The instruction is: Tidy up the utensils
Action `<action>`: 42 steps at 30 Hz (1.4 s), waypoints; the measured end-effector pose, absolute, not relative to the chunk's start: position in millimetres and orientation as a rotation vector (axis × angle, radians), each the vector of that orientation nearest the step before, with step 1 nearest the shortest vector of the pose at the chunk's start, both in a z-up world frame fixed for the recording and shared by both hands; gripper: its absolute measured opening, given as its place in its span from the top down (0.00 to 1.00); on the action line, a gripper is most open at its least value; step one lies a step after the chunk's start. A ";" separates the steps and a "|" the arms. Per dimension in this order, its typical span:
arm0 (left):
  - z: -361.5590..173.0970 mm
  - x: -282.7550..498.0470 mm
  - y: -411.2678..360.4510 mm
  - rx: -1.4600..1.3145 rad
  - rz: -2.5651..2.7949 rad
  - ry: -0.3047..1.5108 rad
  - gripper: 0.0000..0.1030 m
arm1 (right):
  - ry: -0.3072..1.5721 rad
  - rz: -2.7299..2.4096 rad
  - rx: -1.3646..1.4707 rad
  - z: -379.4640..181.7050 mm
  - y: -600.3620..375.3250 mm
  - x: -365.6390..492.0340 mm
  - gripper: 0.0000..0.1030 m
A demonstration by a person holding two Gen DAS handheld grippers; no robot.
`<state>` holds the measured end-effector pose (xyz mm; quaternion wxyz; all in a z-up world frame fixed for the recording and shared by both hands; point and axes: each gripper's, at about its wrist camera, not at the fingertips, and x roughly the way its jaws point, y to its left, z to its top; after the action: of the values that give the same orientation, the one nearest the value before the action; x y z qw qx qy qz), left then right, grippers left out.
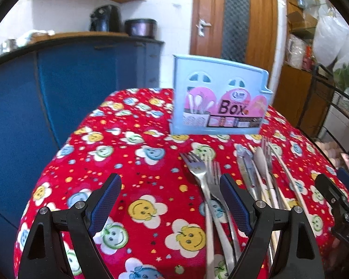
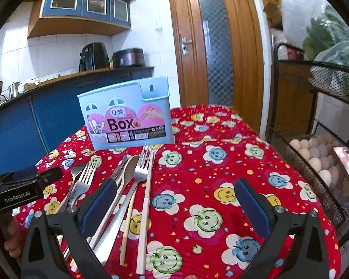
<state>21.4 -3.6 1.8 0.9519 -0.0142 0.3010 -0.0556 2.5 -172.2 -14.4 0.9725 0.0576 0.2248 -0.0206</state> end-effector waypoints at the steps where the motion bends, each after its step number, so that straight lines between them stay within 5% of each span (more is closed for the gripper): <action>1: 2.8 24.7 -4.2 -0.026 -0.123 0.626 0.16 | 0.482 -0.036 0.126 -12.5 -174.3 6.2 0.00; 9: 3.4 52.4 -10.9 -0.029 -0.197 0.745 0.16 | 0.647 0.022 0.083 -3.2 -182.1 36.9 0.02; 24: -7.7 90.7 -17.1 -0.026 -0.200 0.883 0.21 | 0.912 0.189 0.089 -17.5 -175.6 90.3 0.40; 35: -13.7 105.1 -15.5 -0.115 -0.299 0.970 0.66 | 1.000 0.220 0.051 -27.6 -176.1 102.2 0.43; 42: -15.0 111.6 -12.0 -0.215 -0.341 1.004 0.79 | 1.052 0.268 0.077 -28.0 -185.3 115.2 0.44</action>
<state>111.6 -12.0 -15.0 0.8572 -0.1025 0.4780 -0.1622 115.2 -185.3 -28.0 0.8554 0.0368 0.5006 0.1275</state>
